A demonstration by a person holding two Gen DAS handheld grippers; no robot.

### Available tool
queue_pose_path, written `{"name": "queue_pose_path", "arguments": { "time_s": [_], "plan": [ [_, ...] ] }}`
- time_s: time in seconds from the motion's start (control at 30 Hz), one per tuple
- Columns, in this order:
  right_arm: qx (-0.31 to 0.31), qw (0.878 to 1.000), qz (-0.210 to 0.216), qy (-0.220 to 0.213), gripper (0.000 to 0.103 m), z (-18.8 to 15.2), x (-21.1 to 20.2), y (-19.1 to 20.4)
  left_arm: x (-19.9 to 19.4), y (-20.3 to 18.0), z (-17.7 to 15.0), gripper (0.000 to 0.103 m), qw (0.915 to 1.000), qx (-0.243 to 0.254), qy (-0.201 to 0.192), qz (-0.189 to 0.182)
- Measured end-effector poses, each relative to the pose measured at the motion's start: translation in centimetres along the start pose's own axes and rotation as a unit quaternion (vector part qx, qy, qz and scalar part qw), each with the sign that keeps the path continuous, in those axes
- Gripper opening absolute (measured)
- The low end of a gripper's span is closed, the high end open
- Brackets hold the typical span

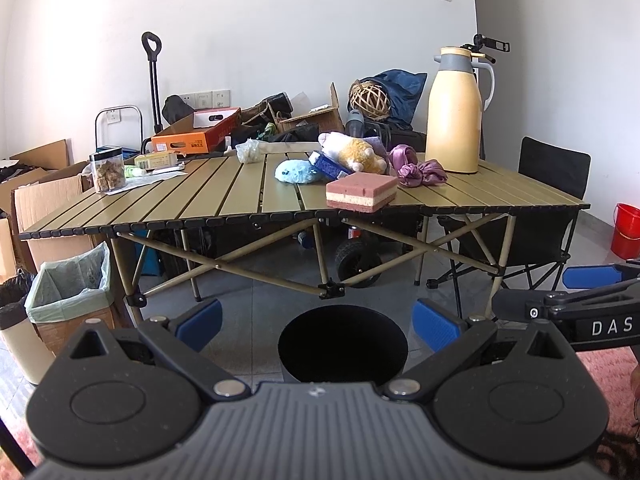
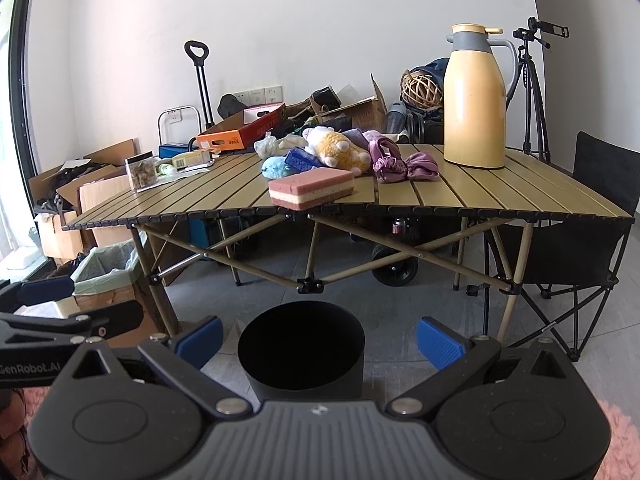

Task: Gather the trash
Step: 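Move both tools toward the pink sponge and purple satin cloth on the table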

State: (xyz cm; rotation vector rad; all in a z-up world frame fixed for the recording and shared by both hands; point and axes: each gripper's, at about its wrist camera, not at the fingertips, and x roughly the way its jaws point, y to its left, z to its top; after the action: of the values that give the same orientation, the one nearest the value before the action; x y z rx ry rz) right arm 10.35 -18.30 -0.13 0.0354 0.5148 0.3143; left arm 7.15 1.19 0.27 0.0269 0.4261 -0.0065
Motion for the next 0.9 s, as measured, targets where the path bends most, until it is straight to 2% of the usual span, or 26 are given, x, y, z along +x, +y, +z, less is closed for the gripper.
{"name": "queue_pose_path", "arguments": {
  "time_s": [0.33,0.9],
  "plan": [
    [0.013,1.0,-0.001,-0.016,0.103,1.8,3.2,-0.7,3.2,0.5,1.3,0.103,1.0,0.001,-0.006,0.004],
    [0.02,0.997,-0.022,-0.066,0.103,6.7,9.6,-3.0,11.3,0.6,7.2,0.103,0.9994,-0.004,-0.034,-0.001]
  ]
}}
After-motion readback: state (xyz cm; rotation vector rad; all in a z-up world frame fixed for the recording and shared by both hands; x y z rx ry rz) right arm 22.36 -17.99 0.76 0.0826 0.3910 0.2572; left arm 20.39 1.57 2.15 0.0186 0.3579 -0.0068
